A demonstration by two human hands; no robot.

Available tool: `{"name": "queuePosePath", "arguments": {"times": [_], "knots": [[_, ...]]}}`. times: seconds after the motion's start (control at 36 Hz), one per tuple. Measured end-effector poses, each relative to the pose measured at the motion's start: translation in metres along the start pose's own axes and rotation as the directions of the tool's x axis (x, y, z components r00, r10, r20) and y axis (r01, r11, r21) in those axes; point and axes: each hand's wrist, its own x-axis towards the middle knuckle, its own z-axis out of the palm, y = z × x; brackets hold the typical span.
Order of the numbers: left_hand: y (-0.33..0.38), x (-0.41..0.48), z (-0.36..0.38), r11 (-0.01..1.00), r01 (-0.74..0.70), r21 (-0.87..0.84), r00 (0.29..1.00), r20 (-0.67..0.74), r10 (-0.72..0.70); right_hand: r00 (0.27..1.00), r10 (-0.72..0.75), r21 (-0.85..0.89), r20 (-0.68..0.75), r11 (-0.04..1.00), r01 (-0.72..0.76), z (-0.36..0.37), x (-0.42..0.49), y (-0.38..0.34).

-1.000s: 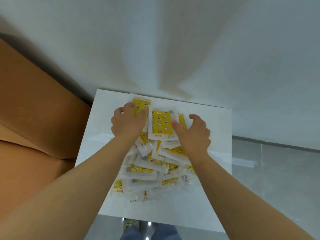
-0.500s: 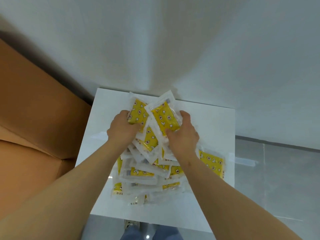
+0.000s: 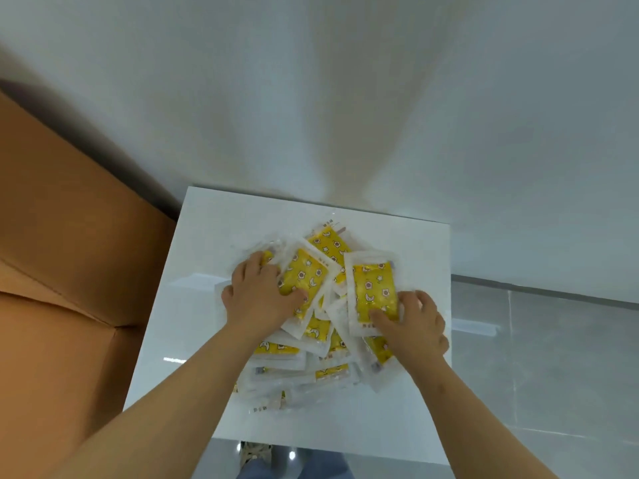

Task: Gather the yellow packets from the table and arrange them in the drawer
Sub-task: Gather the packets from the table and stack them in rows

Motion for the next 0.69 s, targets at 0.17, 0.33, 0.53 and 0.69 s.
{"name": "queuePosePath", "arguments": {"times": [0.17, 0.33, 0.53, 0.69], "knots": [[0.000, -0.001, 0.008, 0.999, -0.035, 0.032, 0.996, -0.077, 0.038, 0.987, -0.103, -0.018, 0.125, 0.994, 0.106, 0.010, -0.004, 0.006], [0.004, -0.012, 0.012, 0.996, -0.054, -0.065, 0.965, -0.261, 0.035, 0.993, -0.096, 0.004, 0.067, 0.995, 0.096, 0.011, -0.013, 0.000], [0.000, -0.033, 0.007, 0.810, 0.005, -0.586, 0.990, -0.109, -0.086, 0.999, -0.046, 0.026, -0.003, 0.999, 0.046, 0.016, -0.018, 0.004], [-0.014, -0.047, 0.008, 0.724, 0.121, -0.679, 0.992, 0.053, -0.116, 0.999, -0.033, 0.390, 0.018, 0.920, 0.023, 0.010, -0.024, 0.012]]}}
